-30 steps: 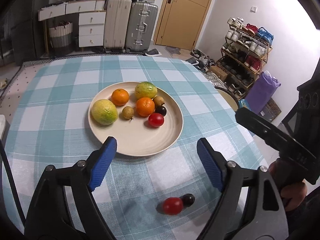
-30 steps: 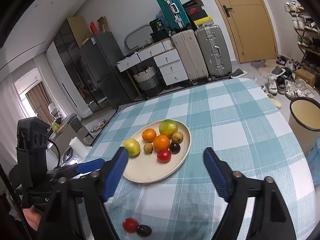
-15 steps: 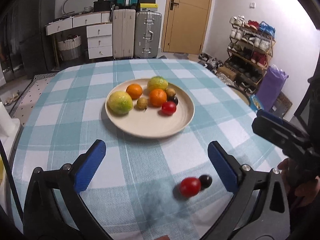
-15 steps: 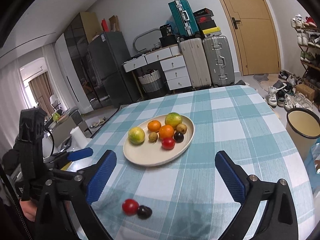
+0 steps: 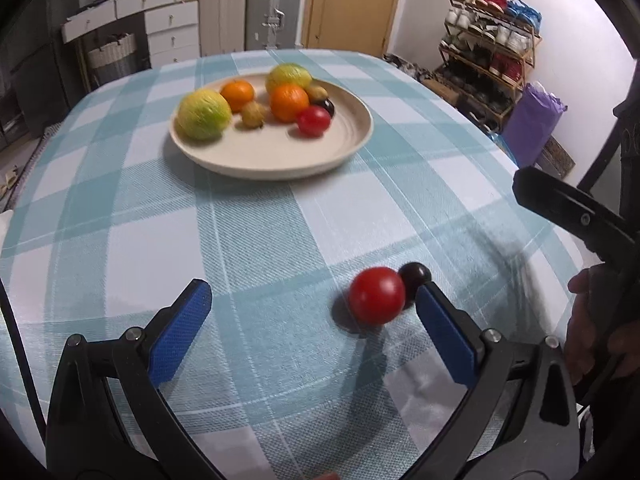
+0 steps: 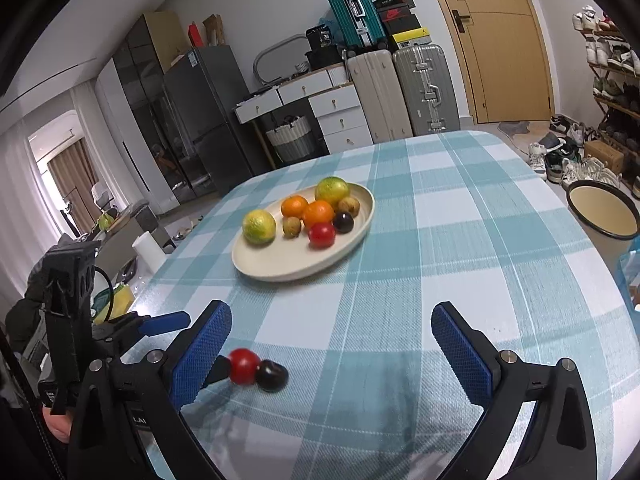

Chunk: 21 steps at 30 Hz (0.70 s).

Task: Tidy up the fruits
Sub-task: 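Lower the left tool and grasp the remaining red tomato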

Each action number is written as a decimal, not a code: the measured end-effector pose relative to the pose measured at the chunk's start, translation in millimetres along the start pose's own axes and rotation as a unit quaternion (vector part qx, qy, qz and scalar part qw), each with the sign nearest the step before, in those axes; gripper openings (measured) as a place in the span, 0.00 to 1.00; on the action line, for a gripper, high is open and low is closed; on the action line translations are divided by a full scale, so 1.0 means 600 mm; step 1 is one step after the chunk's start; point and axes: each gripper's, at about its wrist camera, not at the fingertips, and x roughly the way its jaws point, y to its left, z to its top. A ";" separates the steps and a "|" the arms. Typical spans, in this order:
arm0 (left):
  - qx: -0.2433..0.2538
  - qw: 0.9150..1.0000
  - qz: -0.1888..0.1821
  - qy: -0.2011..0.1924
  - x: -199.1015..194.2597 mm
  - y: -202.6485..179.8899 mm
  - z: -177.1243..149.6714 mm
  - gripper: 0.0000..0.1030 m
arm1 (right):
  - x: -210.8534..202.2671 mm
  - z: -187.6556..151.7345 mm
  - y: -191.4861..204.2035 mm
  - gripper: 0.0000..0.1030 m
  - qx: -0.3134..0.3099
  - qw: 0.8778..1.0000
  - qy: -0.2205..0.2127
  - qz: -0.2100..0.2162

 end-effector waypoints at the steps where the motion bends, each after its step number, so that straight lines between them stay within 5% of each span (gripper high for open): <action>1: 0.003 1.000 0.000 0.008 0.005 -0.002 0.001 0.98 | 0.000 -0.003 -0.002 0.99 0.001 1.000 0.002 0.000; 10: 0.010 0.999 -0.050 0.013 0.016 -0.004 -0.001 0.63 | 0.003 -0.008 -0.014 0.99 0.011 1.000 0.005 0.003; 15: 0.004 0.996 -0.093 0.015 0.014 -0.002 -0.002 0.27 | 0.008 -0.010 -0.018 0.99 0.015 1.000 0.009 0.008; 21: -0.005 0.994 -0.110 0.010 0.008 0.001 -0.010 0.26 | 0.013 -0.014 -0.013 0.99 0.013 1.000 0.021 0.017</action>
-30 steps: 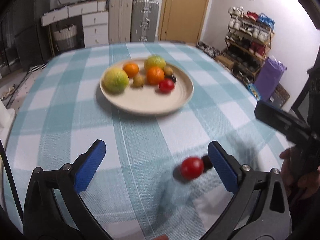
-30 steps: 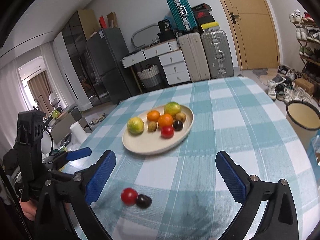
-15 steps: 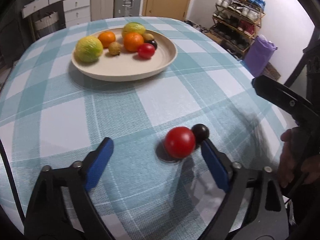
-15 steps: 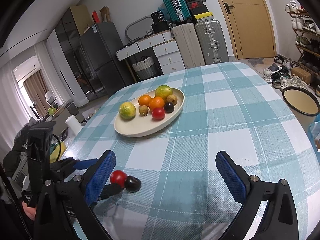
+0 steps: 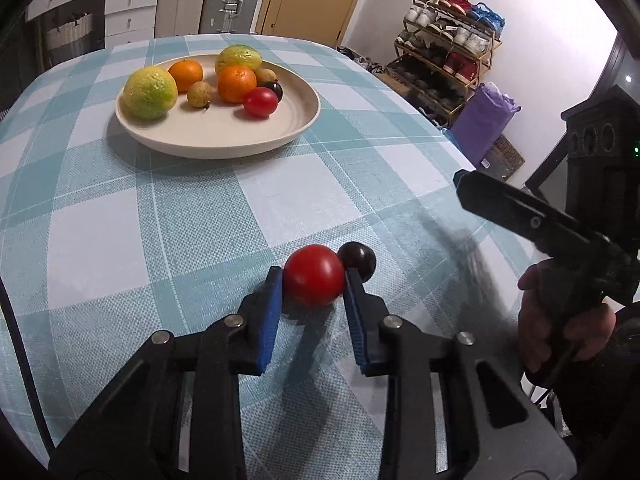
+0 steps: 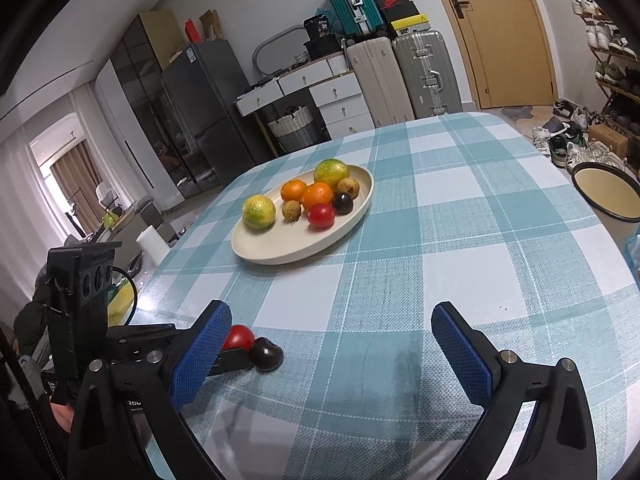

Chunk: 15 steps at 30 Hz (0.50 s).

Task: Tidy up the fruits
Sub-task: 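Lower the left tool and grasp the remaining red tomato, then grasp the dark plum with the right tool while the left tool holds the tomato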

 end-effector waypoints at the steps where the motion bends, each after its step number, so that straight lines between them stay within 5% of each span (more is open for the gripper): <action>1: -0.001 1.000 0.000 -0.003 -0.003 0.001 -0.001 0.26 | 0.002 0.000 0.002 0.99 -0.001 1.000 0.003 0.004; 15: -0.055 0.998 -0.006 -0.037 -0.058 0.063 -0.007 0.26 | 0.046 -0.026 0.046 0.99 -0.040 0.997 0.071 0.008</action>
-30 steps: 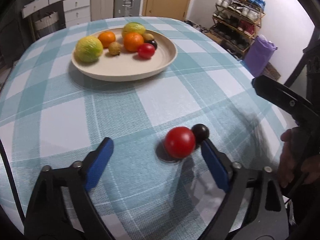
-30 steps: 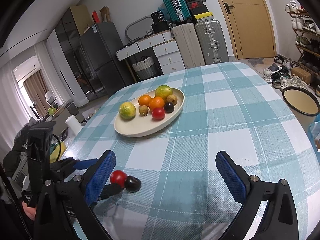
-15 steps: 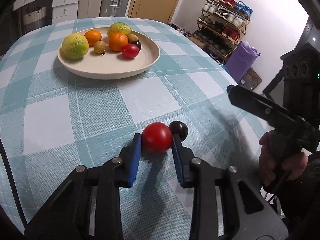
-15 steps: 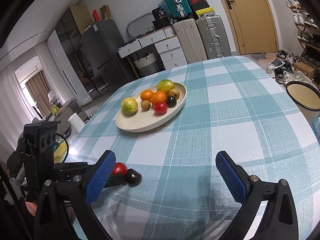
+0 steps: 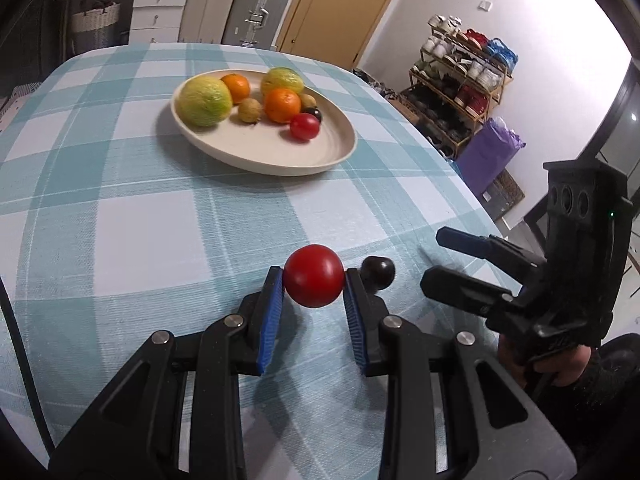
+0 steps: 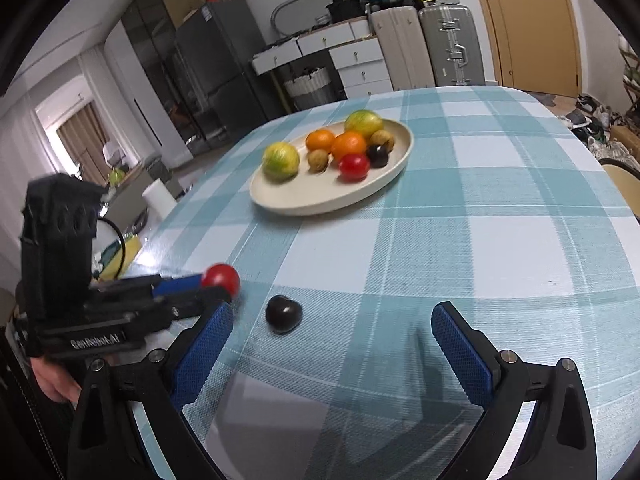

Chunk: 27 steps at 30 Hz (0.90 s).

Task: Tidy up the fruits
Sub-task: 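Grasp the dark plum with the right tool while the left tool holds the tomato, then carry the tomato and plum onto the cream plate and open both tools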

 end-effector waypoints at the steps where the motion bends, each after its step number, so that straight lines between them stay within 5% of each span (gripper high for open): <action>1: -0.002 1.000 -0.001 -0.001 -0.002 0.003 -0.001 0.26 | 0.004 0.000 0.006 0.99 -0.004 1.000 0.002 -0.001; 21: -0.009 0.999 -0.004 -0.034 -0.023 0.013 0.033 0.26 | 0.061 0.001 0.053 0.25 -0.041 0.998 0.054 -0.006; 27: 0.000 0.999 0.008 -0.039 -0.020 0.006 0.059 0.27 | 0.061 0.006 0.050 0.24 -0.036 0.998 0.049 0.009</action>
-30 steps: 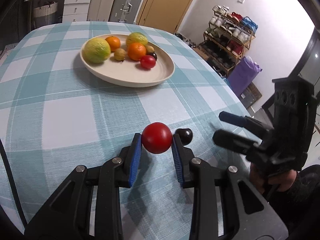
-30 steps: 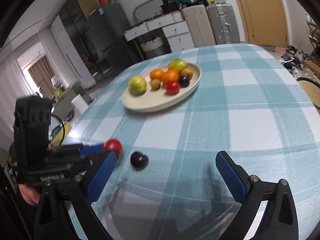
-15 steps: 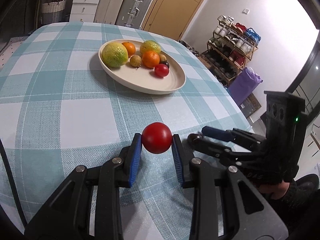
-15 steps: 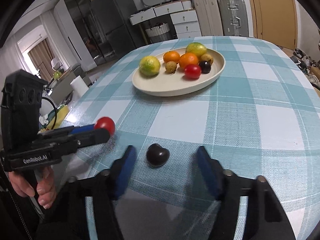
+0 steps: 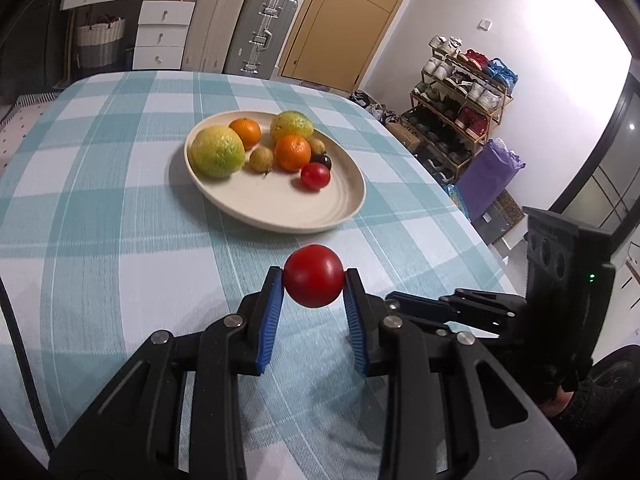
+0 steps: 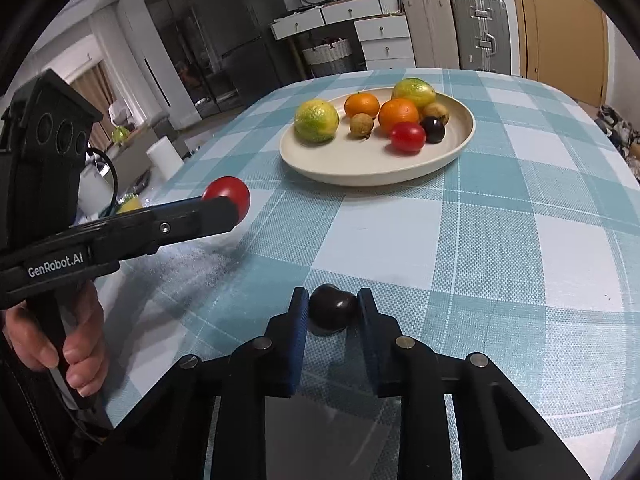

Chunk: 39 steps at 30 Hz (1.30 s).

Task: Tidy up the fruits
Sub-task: 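Carry the tomato and plum onto the cream plate and open both tools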

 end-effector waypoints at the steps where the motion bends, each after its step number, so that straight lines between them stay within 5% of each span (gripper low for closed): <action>1: -0.001 1.000 0.001 0.000 0.003 0.001 0.006 0.26 | -0.003 0.002 -0.003 0.24 0.005 1.000 -0.004 0.005; 20: -0.040 0.999 -0.006 0.006 0.091 0.033 0.101 0.26 | -0.015 0.114 -0.052 0.24 0.022 0.997 -0.071 0.016; 39: -0.038 0.999 0.003 0.018 0.143 0.046 0.152 0.26 | 0.038 0.219 -0.070 0.24 0.019 0.997 -0.069 0.018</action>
